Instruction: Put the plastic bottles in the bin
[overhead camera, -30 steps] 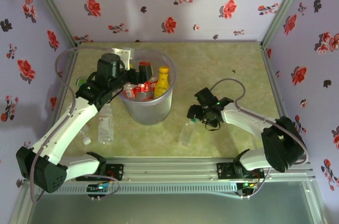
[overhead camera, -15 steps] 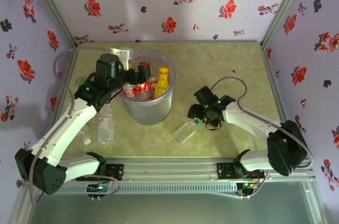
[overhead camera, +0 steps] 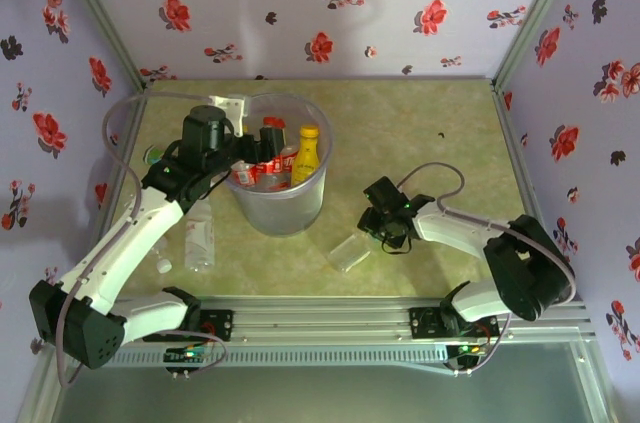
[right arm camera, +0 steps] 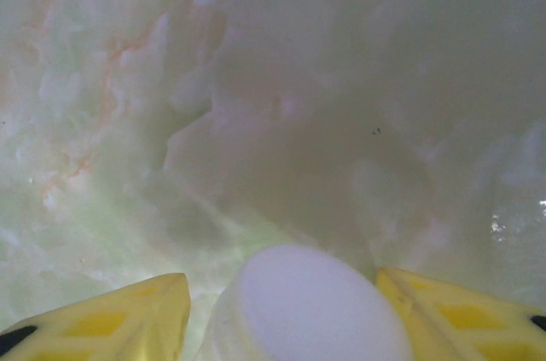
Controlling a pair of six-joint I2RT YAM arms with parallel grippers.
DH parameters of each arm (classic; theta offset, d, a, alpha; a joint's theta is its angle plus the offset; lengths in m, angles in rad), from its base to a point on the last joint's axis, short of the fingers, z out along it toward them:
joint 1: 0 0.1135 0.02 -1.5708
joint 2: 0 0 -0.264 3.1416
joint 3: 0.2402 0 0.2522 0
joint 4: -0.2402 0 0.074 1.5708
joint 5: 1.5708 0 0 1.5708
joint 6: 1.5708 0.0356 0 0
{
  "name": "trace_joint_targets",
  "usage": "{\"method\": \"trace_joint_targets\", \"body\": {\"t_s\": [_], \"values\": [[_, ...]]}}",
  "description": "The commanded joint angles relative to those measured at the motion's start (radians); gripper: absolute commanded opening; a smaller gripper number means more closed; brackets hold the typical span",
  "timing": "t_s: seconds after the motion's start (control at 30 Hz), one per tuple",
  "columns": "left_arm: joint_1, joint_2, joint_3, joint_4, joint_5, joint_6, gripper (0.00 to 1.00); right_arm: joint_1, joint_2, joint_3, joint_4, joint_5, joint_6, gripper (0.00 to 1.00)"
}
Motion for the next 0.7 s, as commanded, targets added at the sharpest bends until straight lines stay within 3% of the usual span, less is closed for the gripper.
{"method": "trace_joint_targets", "body": {"t_s": [0.0, 0.33, 0.67], "values": [[0.009, -0.007, 0.007, 0.018, -0.012, 0.023, 0.91, -0.001, 0.026, -0.007, 0.046, 0.026, 0.022, 0.55], [0.009, -0.018, 0.028, 0.0, -0.006, 0.025, 0.91, -0.037, -0.006, 0.025, 0.021, 0.035, -0.032, 0.36], [0.008, -0.025, 0.081, -0.007, 0.058, 0.029, 0.92, -0.136, -0.135, 0.103, -0.059, 0.064, -0.155, 0.26]]}}
